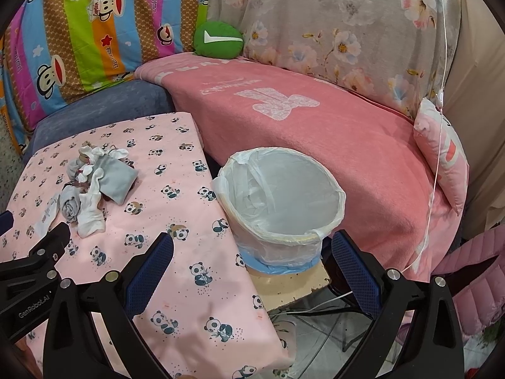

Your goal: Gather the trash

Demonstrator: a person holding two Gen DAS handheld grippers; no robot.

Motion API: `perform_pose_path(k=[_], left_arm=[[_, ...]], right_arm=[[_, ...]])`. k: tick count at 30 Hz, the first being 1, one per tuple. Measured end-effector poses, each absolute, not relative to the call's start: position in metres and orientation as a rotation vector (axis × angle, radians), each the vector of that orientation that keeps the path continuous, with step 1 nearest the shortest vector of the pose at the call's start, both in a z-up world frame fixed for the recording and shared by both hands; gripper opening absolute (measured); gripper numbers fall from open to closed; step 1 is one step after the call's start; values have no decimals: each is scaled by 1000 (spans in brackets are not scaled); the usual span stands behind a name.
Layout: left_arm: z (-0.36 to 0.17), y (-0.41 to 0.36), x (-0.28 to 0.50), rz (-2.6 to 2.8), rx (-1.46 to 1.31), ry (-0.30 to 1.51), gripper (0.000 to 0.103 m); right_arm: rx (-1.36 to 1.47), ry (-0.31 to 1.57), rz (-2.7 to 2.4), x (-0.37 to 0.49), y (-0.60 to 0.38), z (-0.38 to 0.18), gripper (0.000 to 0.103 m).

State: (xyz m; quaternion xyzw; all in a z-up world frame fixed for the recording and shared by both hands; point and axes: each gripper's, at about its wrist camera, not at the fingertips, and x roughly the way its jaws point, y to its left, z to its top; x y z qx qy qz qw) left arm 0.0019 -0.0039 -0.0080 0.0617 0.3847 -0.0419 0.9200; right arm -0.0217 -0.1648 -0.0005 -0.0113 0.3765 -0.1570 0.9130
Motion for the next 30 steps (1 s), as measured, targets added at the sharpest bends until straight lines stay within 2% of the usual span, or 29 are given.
perform_pose_path(k=[30], left_arm=[[-5,7,7,-102,103,785,96]], right_arm=[[-34,761,-341,-18,-158,6,98]])
